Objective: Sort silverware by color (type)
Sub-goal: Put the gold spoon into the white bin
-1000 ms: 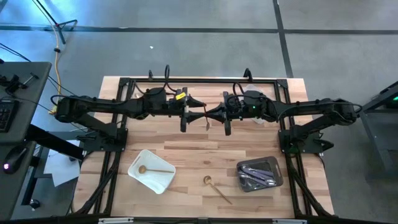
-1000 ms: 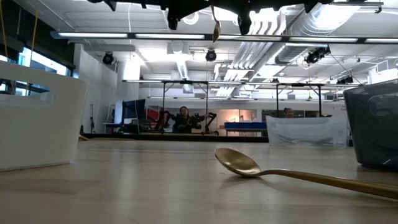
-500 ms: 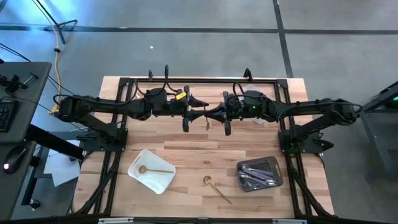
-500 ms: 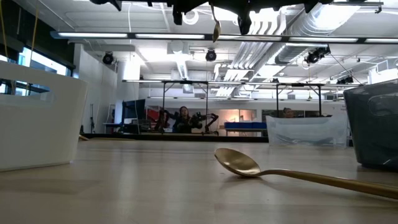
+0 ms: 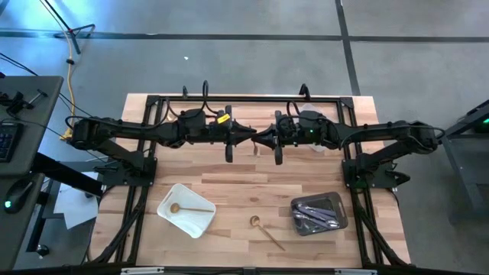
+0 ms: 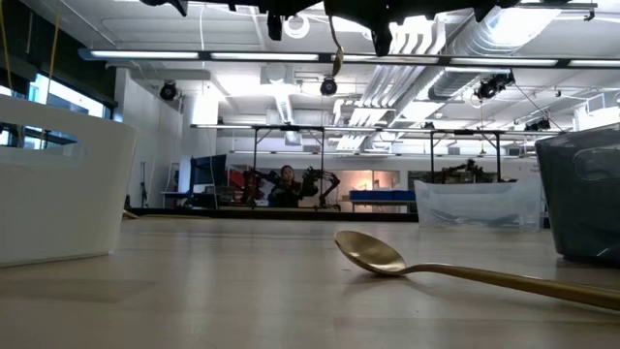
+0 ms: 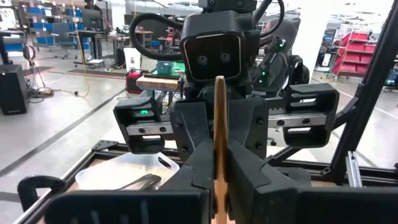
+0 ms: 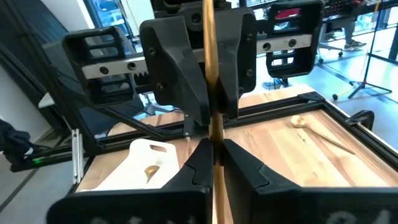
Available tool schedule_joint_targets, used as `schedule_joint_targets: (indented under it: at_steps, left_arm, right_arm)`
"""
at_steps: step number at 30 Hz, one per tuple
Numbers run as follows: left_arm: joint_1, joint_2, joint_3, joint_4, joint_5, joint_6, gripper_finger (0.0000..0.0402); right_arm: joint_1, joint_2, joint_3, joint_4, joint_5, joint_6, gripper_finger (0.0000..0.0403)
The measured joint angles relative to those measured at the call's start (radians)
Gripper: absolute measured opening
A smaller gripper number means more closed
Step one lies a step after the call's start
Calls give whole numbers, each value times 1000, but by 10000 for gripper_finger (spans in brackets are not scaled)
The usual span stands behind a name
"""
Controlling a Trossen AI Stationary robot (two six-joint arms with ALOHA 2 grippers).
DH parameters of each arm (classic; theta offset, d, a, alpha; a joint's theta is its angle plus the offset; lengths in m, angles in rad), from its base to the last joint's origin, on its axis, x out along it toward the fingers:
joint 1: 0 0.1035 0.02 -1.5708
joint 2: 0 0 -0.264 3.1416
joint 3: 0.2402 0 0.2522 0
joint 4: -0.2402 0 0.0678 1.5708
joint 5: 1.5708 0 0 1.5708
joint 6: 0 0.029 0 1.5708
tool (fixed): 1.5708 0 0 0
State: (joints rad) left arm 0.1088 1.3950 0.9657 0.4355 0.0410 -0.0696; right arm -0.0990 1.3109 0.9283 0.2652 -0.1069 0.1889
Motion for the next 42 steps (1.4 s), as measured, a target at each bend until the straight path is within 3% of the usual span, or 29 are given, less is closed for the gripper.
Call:
schedule_joint_targets:
  at_steps: [10, 19, 22, 26, 33, 38, 42]
  left_arm:
    - [3, -5, -1, -44, -25, 24, 6]
    - [24, -85, -2, -250, -28, 23, 5]
    - [22, -121, -15, -337, -28, 29, 5]
    - [7, -188, -88, -323, -27, -3, 5]
    - [-12, -316, -243, -171, -76, -99, 5]
    - [-23, -369, -269, -153, -80, -103, 5]
    - [-24, -387, -268, -150, -80, -108, 9]
  right_arm:
    - [-18, -10, 0, -10, 48, 66, 65]
    - [-61, -110, 2, -237, 107, 41, 154]
    - [-74, -162, 2, -340, 114, 34, 168]
    - [-81, -216, 2, -388, 117, 25, 171]
    - [-73, -238, -67, -180, 73, 8, 172]
    - [-73, -205, -158, 51, 60, 58, 172]
    - [-74, -185, -192, 172, -26, 74, 172]
